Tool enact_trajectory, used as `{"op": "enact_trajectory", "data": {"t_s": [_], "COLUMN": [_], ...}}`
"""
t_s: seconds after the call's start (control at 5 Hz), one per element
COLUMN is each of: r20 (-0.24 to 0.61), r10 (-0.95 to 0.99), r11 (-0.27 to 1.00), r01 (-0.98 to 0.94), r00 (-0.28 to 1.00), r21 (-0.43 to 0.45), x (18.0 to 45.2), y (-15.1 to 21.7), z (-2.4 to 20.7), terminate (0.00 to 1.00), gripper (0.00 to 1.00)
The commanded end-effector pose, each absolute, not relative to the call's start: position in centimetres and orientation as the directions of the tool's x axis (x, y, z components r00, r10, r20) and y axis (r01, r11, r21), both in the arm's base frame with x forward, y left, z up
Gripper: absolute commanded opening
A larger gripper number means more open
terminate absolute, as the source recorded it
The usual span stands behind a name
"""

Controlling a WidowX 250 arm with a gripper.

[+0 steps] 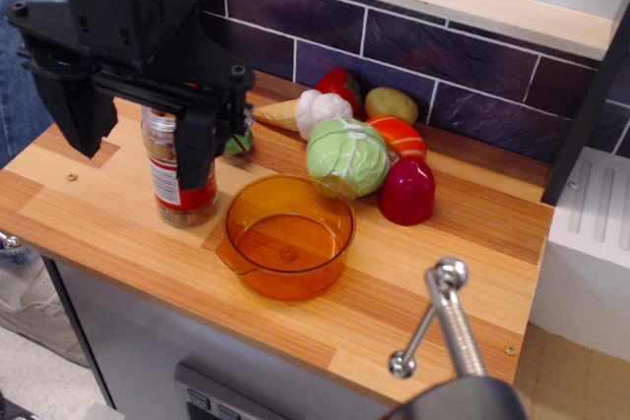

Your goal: Pour almonds in pot

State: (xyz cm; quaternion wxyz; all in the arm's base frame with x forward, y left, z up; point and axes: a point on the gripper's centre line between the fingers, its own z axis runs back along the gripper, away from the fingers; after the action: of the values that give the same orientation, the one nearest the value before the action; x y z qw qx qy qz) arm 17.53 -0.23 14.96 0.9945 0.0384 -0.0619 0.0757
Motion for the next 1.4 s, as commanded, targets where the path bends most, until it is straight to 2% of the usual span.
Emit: {"op": "enact_trajectory", "data": {"t_s": [0.0,0.2,0.4,0.6,0.8,1.0,1.2], "r20": [0.129,0.093,-0.011,-0.215,-0.378,-0.471,-0.534], "r10": [0.146,0.338,0.513,0.644,0.706,0.714,0.728], "r11": [0.986,0.941,0.843,0.686,0.533,0.464,0.414], "r01": [-0.155,-0.334,-0.506,-0.678,-0.801,-0.854,-0.896], "r00": [0.981,0.936,0.858,0.734,0.598,0.518,0.431], "r21": [0.067,-0.059,-0.184,-0.263,-0.272,-0.236,-0.158], "x": [17.5,19.7,21.6,23.5,24.2,24.7,25.4], "y": [-0.2,2.0,4.6,7.7,10.4,11.6,12.2], "z": [15.0,16.1,16.8,16.4,14.9,13.7,11.7], "terminate": [0.0,0.0,0.0,0.0,0.0,0.0,0.0], "gripper": [1.0,1.0,1.0,1.0,1.0,1.0,1.0]}}
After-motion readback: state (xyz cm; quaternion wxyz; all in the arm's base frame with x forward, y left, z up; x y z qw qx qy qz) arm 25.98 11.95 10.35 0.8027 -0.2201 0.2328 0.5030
